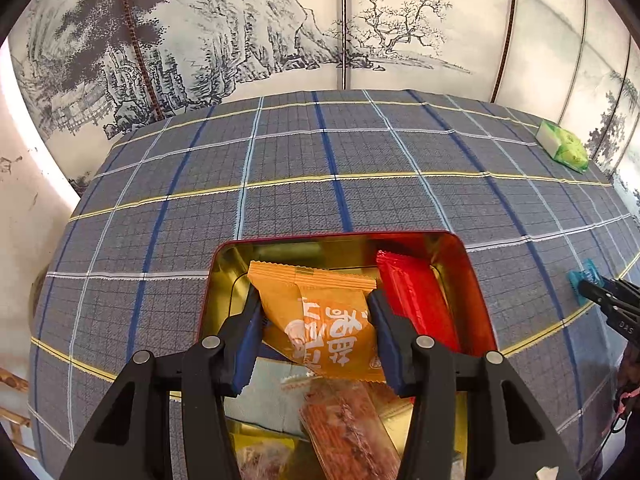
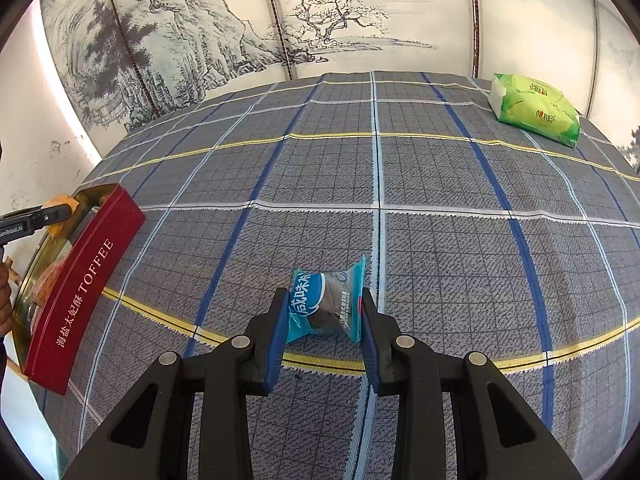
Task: Organize snacks
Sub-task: 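Carry the orange packet into the gold tray and open the left gripper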
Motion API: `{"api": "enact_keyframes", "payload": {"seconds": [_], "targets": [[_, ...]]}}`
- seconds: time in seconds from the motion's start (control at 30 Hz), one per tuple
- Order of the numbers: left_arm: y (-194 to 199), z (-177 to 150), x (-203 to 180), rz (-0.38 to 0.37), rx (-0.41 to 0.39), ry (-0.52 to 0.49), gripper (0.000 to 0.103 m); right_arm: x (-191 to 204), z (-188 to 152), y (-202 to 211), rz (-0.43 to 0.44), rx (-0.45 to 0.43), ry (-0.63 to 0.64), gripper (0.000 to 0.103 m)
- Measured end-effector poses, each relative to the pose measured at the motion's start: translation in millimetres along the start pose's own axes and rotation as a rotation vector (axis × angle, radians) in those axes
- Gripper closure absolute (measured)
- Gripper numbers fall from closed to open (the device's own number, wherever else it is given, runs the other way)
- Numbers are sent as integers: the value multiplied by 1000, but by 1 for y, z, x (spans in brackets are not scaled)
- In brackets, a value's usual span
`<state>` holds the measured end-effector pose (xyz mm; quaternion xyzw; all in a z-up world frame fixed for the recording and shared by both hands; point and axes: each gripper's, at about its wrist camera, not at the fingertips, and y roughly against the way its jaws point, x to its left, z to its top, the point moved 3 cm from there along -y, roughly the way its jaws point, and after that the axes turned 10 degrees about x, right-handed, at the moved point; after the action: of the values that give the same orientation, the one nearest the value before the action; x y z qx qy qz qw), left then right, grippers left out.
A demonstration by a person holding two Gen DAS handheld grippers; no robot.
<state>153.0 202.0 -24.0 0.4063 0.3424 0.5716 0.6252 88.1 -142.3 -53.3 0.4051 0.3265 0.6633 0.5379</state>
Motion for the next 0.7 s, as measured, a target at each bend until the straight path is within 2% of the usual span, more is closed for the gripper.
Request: {"api": "enact_keyframes", "payload": {"seconds": [0.7], "targets": [[-9,6,11,52,16,17,53,1,0,-1,-2,1,1,69]]}}
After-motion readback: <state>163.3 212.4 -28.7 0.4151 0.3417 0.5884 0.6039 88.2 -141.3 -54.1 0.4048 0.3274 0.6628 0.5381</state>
